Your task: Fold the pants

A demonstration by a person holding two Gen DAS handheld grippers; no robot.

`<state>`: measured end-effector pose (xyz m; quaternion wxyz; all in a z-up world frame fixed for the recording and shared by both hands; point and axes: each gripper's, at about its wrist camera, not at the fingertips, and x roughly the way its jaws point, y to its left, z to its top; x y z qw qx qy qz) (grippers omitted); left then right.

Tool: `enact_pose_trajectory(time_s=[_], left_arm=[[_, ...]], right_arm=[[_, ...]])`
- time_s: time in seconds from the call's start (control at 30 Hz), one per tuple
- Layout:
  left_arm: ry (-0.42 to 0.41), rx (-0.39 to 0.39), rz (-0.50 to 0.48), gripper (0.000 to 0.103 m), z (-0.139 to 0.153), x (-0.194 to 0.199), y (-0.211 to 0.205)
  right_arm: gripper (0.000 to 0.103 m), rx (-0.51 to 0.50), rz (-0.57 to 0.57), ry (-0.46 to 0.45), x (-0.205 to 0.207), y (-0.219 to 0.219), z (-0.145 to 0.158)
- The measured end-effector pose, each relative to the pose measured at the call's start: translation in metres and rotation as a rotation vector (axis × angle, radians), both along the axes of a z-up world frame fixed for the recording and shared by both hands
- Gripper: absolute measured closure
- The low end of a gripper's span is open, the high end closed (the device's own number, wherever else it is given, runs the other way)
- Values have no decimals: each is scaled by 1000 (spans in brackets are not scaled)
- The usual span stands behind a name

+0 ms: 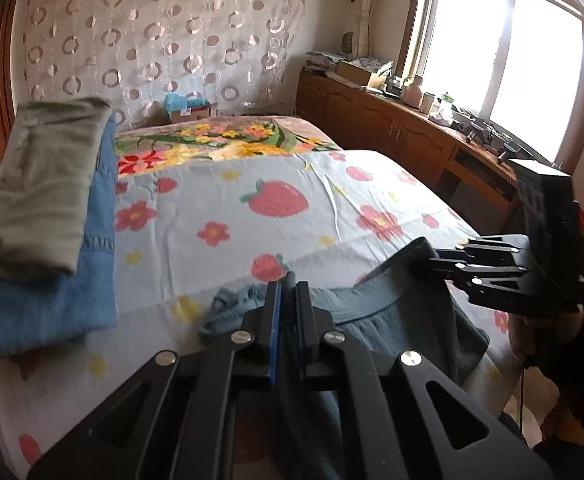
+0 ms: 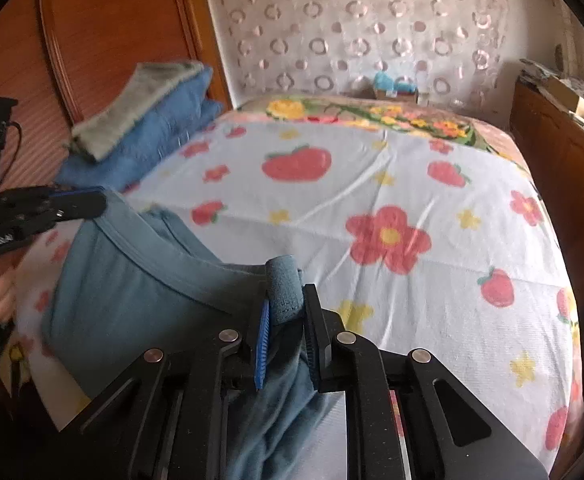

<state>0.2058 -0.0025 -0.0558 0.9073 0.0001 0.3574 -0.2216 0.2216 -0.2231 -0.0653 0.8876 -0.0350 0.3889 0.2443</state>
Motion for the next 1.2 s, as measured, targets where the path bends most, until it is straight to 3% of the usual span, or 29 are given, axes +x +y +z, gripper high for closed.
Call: enact_pose_trajectory(time_s=[0.17,0.3,0.4,0.77,0.97,1.1,1.2], left_arm=[[33,12,23,100,-9,13,1],[60,24,50,95,-14,11,4],[49,47,65,92,-12,2,6],[70,31,60,90,-19,-55,14],[89,57,37,90,-30,-65,2],[113,85,46,90,-42,-63,-4],[125,99,62,89,-52,-61,-1]], right_arm=[[89,-44,-30,16,3,3,-1],[73,-32,-48,32,0,-3,-1],[71,-9,-61,34,-10,-14,5],[70,6,-54,84,-77,-36,1],[71,16,-47,107,-93,-32,-8],[76,26,-46,123,-92,-28,-14],[95,20,-24,131,-93,-26,-18]])
